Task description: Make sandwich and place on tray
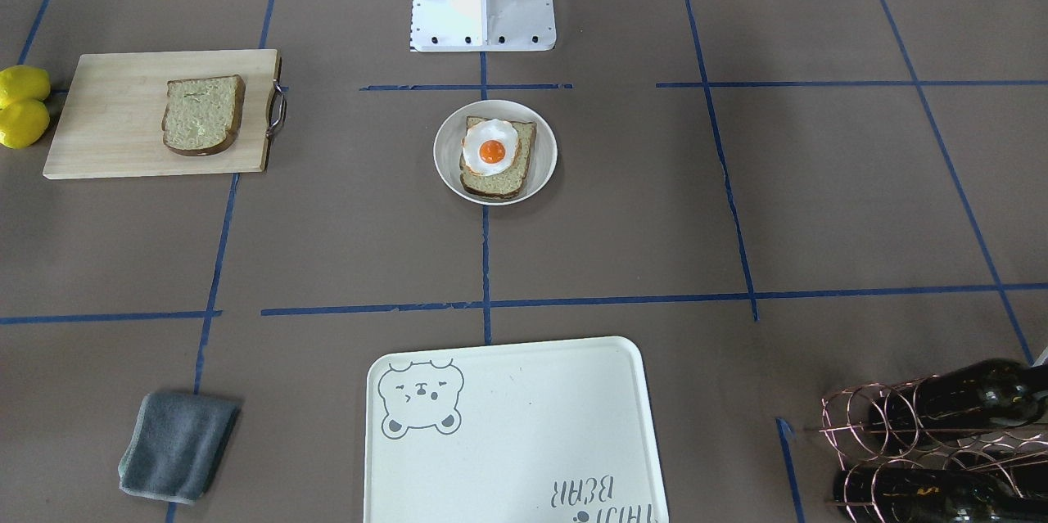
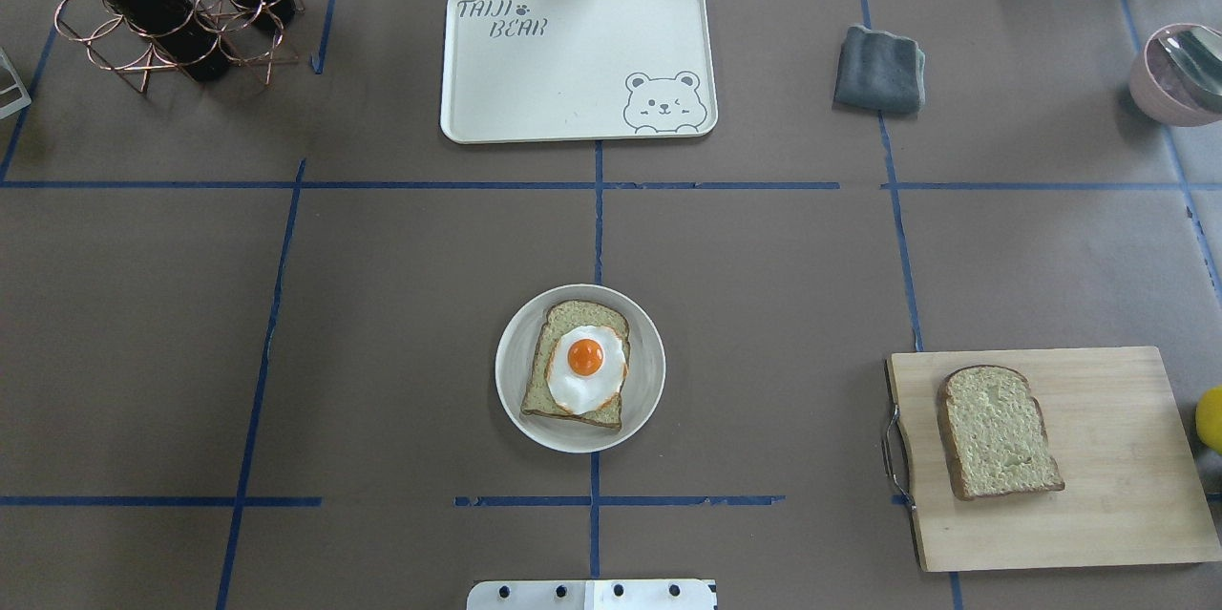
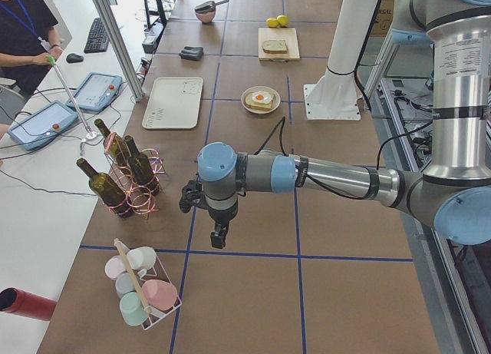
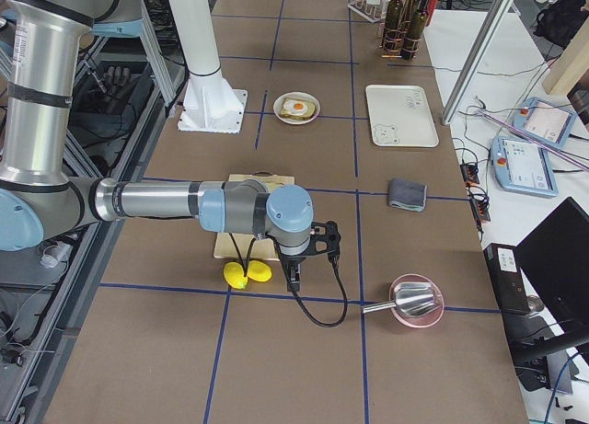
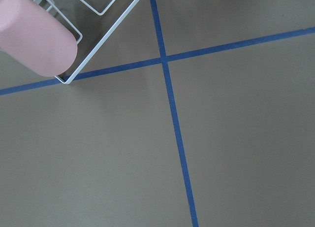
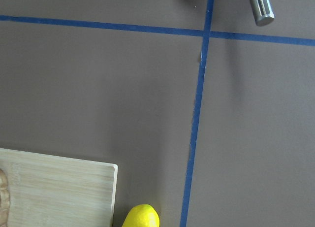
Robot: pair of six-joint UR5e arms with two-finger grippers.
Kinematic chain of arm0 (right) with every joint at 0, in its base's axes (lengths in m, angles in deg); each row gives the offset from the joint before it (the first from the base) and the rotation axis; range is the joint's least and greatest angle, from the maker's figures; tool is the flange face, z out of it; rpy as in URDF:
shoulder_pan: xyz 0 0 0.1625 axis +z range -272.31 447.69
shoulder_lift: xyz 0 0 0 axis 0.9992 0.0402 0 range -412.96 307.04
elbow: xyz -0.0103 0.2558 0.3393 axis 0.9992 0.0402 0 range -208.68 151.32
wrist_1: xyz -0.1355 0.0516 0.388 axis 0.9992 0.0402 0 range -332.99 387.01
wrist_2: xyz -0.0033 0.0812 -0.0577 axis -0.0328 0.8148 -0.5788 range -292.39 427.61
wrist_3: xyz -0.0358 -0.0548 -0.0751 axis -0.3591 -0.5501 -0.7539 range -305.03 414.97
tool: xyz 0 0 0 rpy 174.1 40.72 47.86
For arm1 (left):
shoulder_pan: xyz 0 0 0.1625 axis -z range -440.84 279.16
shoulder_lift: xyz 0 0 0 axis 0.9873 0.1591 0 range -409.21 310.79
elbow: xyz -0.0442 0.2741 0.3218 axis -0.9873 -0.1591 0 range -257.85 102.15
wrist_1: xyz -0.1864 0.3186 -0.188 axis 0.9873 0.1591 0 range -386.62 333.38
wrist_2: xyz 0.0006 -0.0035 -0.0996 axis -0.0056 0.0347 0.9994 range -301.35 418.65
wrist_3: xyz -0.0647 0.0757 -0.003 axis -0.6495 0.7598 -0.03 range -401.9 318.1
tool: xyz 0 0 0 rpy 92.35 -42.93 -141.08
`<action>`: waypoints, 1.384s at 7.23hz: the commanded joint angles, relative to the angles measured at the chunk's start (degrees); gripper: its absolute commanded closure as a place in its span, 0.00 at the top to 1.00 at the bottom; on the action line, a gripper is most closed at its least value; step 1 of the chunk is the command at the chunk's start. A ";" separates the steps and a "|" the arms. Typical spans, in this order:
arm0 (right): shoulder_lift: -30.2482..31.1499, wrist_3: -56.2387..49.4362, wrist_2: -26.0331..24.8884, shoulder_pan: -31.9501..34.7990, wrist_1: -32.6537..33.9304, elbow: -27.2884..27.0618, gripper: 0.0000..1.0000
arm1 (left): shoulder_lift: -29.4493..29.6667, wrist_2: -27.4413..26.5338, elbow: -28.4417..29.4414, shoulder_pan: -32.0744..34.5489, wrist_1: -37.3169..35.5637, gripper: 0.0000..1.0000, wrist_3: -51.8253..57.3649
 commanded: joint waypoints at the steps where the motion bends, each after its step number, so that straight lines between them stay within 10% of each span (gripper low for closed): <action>1: 4.86 1.04 1.87 -0.97 -10.93 -0.56 1.00 | -0.06 6.14 -2.19 -0.13 0.45 1.00 -0.19; 5: 6.45 36.42 1.97 -17.09 -30.39 -2.04 0.95 | -0.06 9.25 -4.75 -0.05 2.73 1.00 -0.02; 10: 8.13 69.53 -16.73 -45.06 -46.35 -6.01 0.91 | -0.06 9.25 -4.57 -0.14 4.49 1.00 -0.28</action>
